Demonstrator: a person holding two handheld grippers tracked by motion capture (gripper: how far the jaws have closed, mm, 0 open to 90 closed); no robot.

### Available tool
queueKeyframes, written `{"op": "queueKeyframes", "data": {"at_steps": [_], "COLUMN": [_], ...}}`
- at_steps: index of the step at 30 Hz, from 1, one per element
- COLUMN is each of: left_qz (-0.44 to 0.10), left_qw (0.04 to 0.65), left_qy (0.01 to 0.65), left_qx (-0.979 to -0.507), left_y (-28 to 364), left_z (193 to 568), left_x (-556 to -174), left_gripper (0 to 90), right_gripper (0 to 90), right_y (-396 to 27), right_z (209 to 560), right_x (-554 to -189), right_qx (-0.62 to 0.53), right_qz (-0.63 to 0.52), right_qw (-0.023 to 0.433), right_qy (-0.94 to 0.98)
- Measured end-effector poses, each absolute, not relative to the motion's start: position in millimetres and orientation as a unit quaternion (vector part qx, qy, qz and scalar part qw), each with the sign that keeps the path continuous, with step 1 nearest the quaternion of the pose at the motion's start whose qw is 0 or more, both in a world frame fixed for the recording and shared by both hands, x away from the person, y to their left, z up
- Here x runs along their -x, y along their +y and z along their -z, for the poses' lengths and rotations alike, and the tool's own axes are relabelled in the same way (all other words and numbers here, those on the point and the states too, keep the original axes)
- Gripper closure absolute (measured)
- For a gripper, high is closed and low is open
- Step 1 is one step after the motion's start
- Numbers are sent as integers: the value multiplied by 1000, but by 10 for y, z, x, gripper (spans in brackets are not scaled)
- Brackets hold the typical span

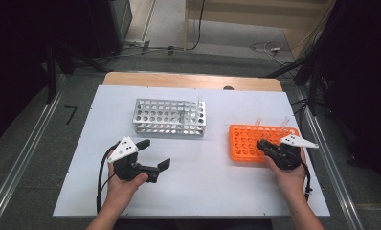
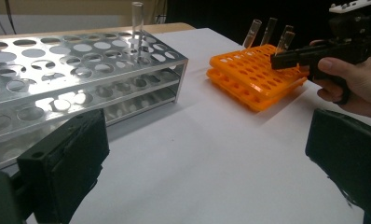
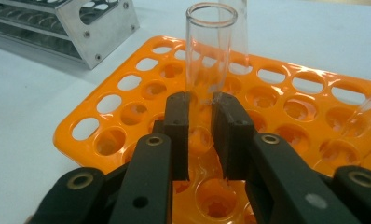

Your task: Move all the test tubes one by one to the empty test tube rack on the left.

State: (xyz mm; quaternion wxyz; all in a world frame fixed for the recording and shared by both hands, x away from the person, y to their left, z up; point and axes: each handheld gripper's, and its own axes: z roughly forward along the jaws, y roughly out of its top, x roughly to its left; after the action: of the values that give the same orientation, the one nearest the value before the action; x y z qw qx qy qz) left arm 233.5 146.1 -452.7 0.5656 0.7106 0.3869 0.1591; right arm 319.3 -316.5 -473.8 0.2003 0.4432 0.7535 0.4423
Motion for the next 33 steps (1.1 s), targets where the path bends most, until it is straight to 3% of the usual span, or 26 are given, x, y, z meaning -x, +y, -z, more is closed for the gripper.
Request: {"op": "queueKeyframes", "data": {"at_steps": [13, 21, 33], "left_qz": [-162, -156, -146], "left_qw": [569, 576, 577], "left_qy": [388, 378, 360], "left_qx": [-707, -708, -718], "left_y": [1486, 1425, 1177], "left_z": [4501, 4441, 4302], "left_x": [-2342, -2351, -2459], "left_gripper": [0, 0, 0], "right_gripper": [743, 743, 744], "right_y": [-3142, -2918, -2422], "right_z": [4383, 4144, 4068], "right_x": [-3077, -2996, -2946], "right_qx": [-423, -387, -325], "right_qz": [-463, -475, -491], "right_qw": [223, 227, 190], "right_qy": [746, 757, 786]}}
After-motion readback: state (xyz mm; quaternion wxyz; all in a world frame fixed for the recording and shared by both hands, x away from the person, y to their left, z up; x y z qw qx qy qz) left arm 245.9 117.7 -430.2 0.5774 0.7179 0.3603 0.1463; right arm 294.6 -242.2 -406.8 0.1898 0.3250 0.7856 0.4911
